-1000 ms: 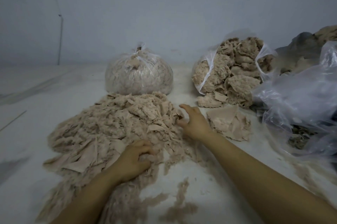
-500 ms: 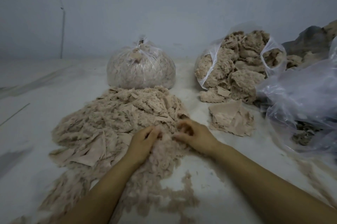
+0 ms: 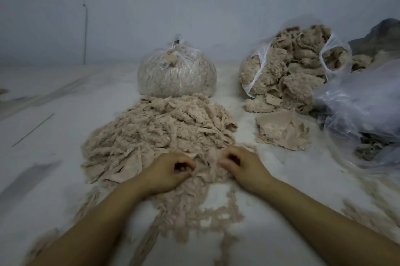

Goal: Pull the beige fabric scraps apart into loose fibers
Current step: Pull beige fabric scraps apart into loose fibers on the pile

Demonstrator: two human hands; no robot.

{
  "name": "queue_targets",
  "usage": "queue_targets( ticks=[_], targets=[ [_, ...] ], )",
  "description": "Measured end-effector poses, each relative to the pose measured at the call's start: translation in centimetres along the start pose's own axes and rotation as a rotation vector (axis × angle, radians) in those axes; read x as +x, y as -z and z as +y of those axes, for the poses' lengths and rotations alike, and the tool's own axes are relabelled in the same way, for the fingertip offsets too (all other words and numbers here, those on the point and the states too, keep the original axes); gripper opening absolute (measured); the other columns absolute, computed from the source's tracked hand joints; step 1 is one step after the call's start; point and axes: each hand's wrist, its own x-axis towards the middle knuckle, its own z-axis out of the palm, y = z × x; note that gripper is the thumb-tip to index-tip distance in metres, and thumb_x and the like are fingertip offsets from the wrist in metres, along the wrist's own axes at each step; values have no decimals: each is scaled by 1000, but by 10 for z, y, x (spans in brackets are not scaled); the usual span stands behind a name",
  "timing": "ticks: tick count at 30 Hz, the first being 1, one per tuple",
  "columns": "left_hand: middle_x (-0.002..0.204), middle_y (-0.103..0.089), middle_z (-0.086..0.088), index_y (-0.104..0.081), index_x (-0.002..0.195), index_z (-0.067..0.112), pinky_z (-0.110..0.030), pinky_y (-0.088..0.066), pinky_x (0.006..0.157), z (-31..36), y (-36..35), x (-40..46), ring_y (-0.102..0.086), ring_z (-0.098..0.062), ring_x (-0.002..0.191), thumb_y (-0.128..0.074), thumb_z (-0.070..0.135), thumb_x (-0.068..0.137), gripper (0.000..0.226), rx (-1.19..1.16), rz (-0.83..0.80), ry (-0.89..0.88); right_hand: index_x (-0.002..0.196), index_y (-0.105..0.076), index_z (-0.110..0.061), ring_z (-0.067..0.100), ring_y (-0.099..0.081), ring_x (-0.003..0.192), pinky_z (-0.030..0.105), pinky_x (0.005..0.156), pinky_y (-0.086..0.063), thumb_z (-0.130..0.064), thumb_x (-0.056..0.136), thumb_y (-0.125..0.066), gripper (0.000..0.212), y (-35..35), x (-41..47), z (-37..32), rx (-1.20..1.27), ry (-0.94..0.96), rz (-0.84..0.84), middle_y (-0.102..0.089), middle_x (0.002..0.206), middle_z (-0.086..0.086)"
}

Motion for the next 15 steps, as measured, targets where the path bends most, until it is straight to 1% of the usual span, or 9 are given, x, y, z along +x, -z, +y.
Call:
queue_targets(
  ticks=[3, 4, 6, 8, 9, 10, 11, 13, 15],
  targets=[
    [115, -54, 12, -52, 120, 33, -5, -37, 84, 11, 0, 7, -49, 14, 101, -70, 18, 85, 42, -92, 105, -58, 64, -53, -17, 7, -45, 50, 16, 48, -37, -12, 98, -49, 35, 15, 2, -6, 514, -228, 147, -52, 52, -11],
    [123, -51, 17, -44, 127, 38, -6, -37, 88, 19, -2, 9, -47, 14, 109, -72, 27, 82, 54, -197, 54, -38, 61, -57, -19, 12, -48, 50, 19, 47, -40, -8, 98, -47, 40, 17, 2, -7, 612, -271, 135, -55, 52, -7],
    [122, -51, 22, -40, 133, 39, -9, -40, 90, 36, -13, 17, -49, 9, 112, -74, 39, 74, 68, -391, -19, 42, 65, -69, -19, 20, -61, 59, 27, 54, -51, -6, 97, -46, 41, 17, 0, -13, 734, -305, 63, -67, 63, 5],
    [107, -62, 5, -54, 120, 28, -12, -45, 82, 50, -30, 32, -58, -1, 98, -70, 28, 82, 42, -523, 66, 97, 82, -71, -7, 26, -65, 71, 37, 66, -58, -28, 97, -50, 33, 16, -3, -11, 878, -339, 17, -68, 78, 21],
    [98, -64, -2, -62, 105, 23, -13, -46, 76, 55, -36, 36, -60, -5, 88, -65, 19, 87, 18, -549, 142, 104, 85, -69, -5, 23, -65, 69, 35, 65, -58, -43, 92, -51, 43, 14, -4, -9, 966, -377, 25, -66, 76, 19],
    [90, -65, -5, -65, 91, 18, -17, -47, 72, 62, -43, 43, -61, -8, 79, -60, 14, 91, 7, -565, 209, 97, 86, -68, -8, 18, -64, 64, 32, 62, -56, -54, 85, -52, 49, 18, -5, -3, 1026, -397, 37, -65, 70, 12],
    [82, -64, -7, -66, 81, 14, -22, -46, 70, 65, -49, 48, -59, -13, 74, -57, 12, 93, 14, -586, 253, 108, 88, -67, -11, 15, -63, 62, 30, 61, -55, -57, 79, -56, 48, 20, -4, 1, 1025, -392, 39, -64, 68, 6],
    [73, -64, -6, -67, 73, 12, -29, -46, 69, 62, -55, 48, -59, -18, 70, -56, 12, 93, 24, -711, 287, 172, 89, -62, -14, 14, -64, 66, 29, 63, -53, -40, 81, -68, 28, 17, -4, 2, 872, -337, 76, -65, 73, 3],
    [71, -68, -3, -68, 71, 14, -32, -48, 68, 58, -59, 47, -63, -18, 69, -55, 12, 93, 27, -956, 286, 249, 78, -59, -12, 13, -61, 58, 24, 53, -49, -20, 88, -65, 15, 13, -5, 1, 829, -332, 168, -64, 68, 4]
  ],
)
